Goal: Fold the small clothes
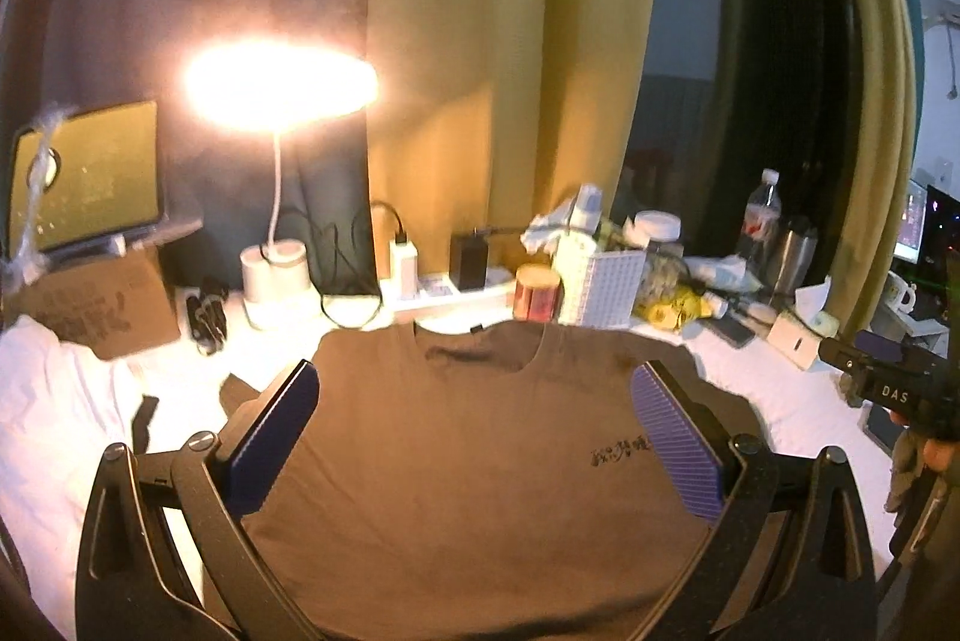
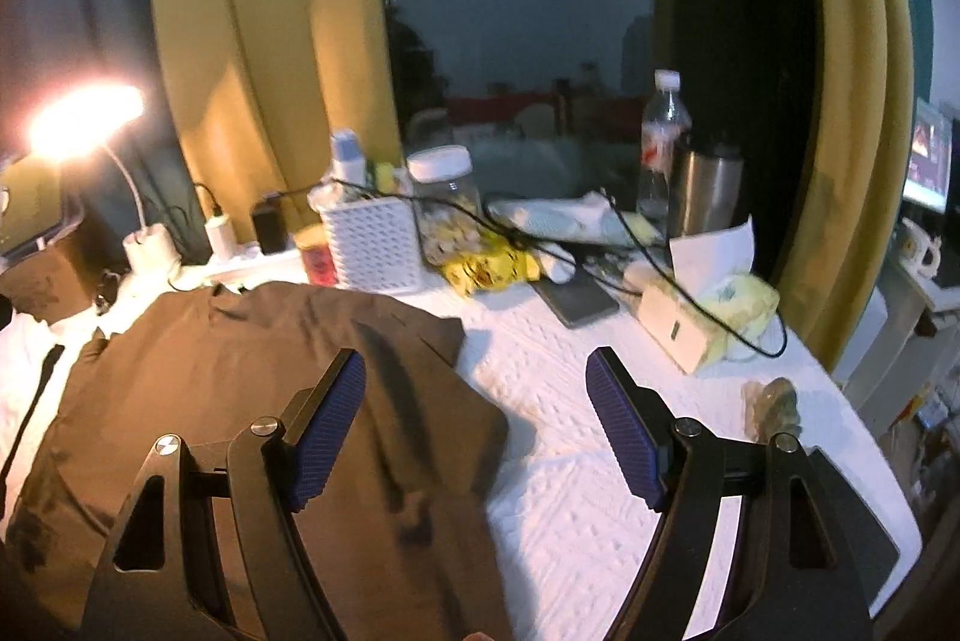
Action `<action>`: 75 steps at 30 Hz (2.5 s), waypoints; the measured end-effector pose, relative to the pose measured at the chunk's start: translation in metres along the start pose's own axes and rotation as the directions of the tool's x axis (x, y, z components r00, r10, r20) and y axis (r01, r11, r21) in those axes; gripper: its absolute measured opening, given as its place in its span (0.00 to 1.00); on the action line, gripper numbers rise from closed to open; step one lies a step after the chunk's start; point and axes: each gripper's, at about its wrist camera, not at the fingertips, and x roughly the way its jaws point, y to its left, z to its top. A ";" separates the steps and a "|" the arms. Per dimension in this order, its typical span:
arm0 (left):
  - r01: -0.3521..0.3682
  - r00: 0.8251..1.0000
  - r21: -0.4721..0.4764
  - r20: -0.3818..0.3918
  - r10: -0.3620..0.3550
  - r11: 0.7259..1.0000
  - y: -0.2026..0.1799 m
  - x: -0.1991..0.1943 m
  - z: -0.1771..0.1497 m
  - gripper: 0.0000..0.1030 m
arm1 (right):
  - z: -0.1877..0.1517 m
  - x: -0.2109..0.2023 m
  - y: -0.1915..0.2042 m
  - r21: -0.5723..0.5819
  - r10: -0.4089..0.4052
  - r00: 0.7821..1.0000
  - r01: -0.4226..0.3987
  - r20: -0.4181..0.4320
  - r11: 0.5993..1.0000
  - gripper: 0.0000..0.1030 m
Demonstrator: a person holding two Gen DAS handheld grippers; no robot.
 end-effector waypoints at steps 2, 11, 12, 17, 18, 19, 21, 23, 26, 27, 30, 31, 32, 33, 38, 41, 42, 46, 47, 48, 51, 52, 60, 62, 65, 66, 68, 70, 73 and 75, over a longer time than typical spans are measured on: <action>-0.003 1.000 -0.005 -0.026 0.003 1.000 -0.002 0.009 -0.003 0.99 | -0.003 0.018 -0.008 0.004 0.012 0.999 -0.012 -0.036 1.000 0.77; -0.039 0.993 -0.032 -0.112 0.035 0.999 -0.004 0.045 -0.012 0.99 | -0.017 0.084 -0.024 0.026 0.073 0.981 -0.070 -0.181 0.997 0.76; -0.043 0.992 -0.034 -0.120 0.039 0.998 -0.004 0.048 -0.013 0.99 | -0.019 0.090 -0.024 0.023 0.076 0.978 -0.072 -0.194 0.997 0.76; -0.065 0.986 -0.043 -0.160 0.057 0.997 -0.004 0.061 -0.021 0.99 | -0.029 0.117 -0.026 0.040 0.129 0.954 -0.123 -0.271 0.992 0.75; -0.068 0.984 -0.046 -0.170 0.059 0.997 -0.003 0.064 -0.023 0.99 | -0.031 0.121 -0.026 0.044 0.140 0.948 -0.132 -0.287 0.990 0.75; -0.072 0.982 -0.049 -0.181 0.062 0.996 -0.002 0.066 -0.024 0.99 | -0.033 0.125 -0.025 0.045 0.153 0.940 -0.146 -0.304 0.988 0.72; -0.077 0.979 -0.054 -0.193 0.065 0.996 -0.001 0.069 -0.027 0.99 | -0.037 0.130 -0.023 0.044 0.167 0.933 -0.162 -0.320 0.986 0.65; -0.080 0.978 -0.058 -0.197 0.068 0.995 0.000 0.070 -0.028 0.99 | -0.040 0.136 -0.020 0.043 0.184 0.922 -0.180 -0.340 0.983 0.52; -0.079 0.977 -0.062 -0.202 0.065 0.995 0.001 0.071 -0.028 0.99 | -0.040 0.137 -0.012 0.001 0.173 0.925 -0.183 -0.339 0.983 0.36; -0.078 0.978 -0.060 -0.201 0.065 0.995 0.001 0.071 -0.028 0.99 | -0.039 0.138 -0.011 -0.004 0.173 0.924 -0.186 -0.342 0.983 0.28; -0.067 0.978 -0.052 -0.200 0.056 0.996 0.000 0.070 -0.028 0.99 | -0.038 0.136 -0.008 -0.005 0.179 0.923 -0.192 -0.340 0.981 0.10; -0.062 0.979 -0.049 -0.197 0.051 0.997 0.000 0.069 -0.028 0.99 | -0.036 0.133 -0.006 -0.008 0.181 0.926 -0.195 -0.332 0.981 0.09; -0.058 0.980 -0.048 -0.194 0.048 0.997 0.000 0.067 -0.028 0.99 | -0.034 0.128 -0.004 -0.013 0.184 0.930 -0.199 -0.318 0.980 0.09; -0.054 0.981 -0.046 -0.190 0.044 0.997 0.000 0.065 -0.028 0.99 | -0.031 0.123 -0.003 -0.015 0.186 0.935 -0.200 -0.304 0.980 0.09; -0.032 0.984 -0.051 -0.177 0.022 0.998 0.004 0.058 -0.027 0.99 | -0.019 0.100 0.009 -0.045 0.196 0.948 -0.214 -0.252 0.976 0.09; -0.017 0.986 -0.051 -0.169 0.008 0.999 0.008 0.050 -0.028 0.99 | -0.015 0.087 0.024 -0.078 0.210 0.950 -0.233 -0.230 0.969 0.09; -0.016 0.986 -0.049 -0.167 0.008 0.999 0.010 0.048 -0.029 0.99 | -0.014 0.084 0.031 -0.090 0.216 0.950 -0.242 -0.227 0.966 0.09; -0.013 0.988 -0.059 -0.155 0.004 0.998 0.024 0.036 -0.031 0.99 | -0.017 0.074 0.055 -0.119 0.230 0.947 -0.260 -0.223 0.958 0.09; -0.012 0.988 -0.062 -0.153 0.003 0.998 0.028 0.033 -0.031 0.99 | -0.018 0.072 0.061 -0.122 0.233 0.946 -0.264 -0.224 0.957 0.09; -0.011 0.989 -0.065 -0.150 0.002 0.998 0.031 0.030 -0.032 0.99 | -0.019 0.070 0.066 -0.126 0.237 0.945 -0.269 -0.225 0.955 0.09; -0.010 0.989 -0.067 -0.150 0.000 0.998 0.043 0.023 -0.037 0.99 | -0.026 0.067 0.081 -0.135 0.238 0.941 -0.275 -0.239 0.952 0.09; -0.009 0.988 -0.070 -0.153 -0.002 0.997 0.048 0.021 -0.039 0.99 | -0.031 0.068 0.088 -0.130 0.237 0.938 -0.276 -0.253 0.952 0.09; 0.001 0.986 -0.102 -0.165 -0.018 0.995 0.074 0.014 -0.050 0.99 | -0.061 0.073 0.115 -0.127 0.202 0.923 -0.255 -0.327 0.959 0.09; 0.007 0.987 -0.110 -0.161 -0.025 0.994 0.078 0.012 -0.051 0.99 | -0.066 0.072 0.119 -0.118 0.192 0.922 -0.243 -0.335 0.963 0.09; 0.011 0.987 -0.119 -0.159 -0.030 0.993 0.082 0.010 -0.054 0.99 | -0.070 0.072 0.123 -0.105 0.201 0.912 -0.253 -0.357 0.962 0.09; 0.012 0.986 -0.121 -0.163 -0.032 0.993 0.083 0.010 -0.055 0.99 | -0.071 0.072 0.124 -0.101 0.206 0.907 -0.259 -0.368 0.961 0.09; 0.014 0.984 -0.123 -0.172 -0.035 0.992 0.084 0.010 -0.057 0.99 | -0.074 0.073 0.127 -0.088 0.222 0.893 -0.277 -0.391 0.957 0.14; 0.015 0.983 -0.121 -0.177 -0.037 0.993 0.084 0.010 -0.058 0.99 | -0.075 0.068 0.129 -0.089 0.228 0.889 -0.285 -0.397 0.954 0.34; 0.015 0.984 -0.114 -0.175 -0.035 0.993 0.083 0.007 -0.057 0.99 | -0.068 0.054 0.126 -0.093 0.233 0.903 -0.284 -0.362 0.954 0.41; 0.013 0.984 -0.113 -0.173 -0.032 0.993 0.083 0.006 -0.056 0.99 | -0.060 0.046 0.117 -0.101 0.215 0.922 -0.260 -0.322 0.960 0.42</action>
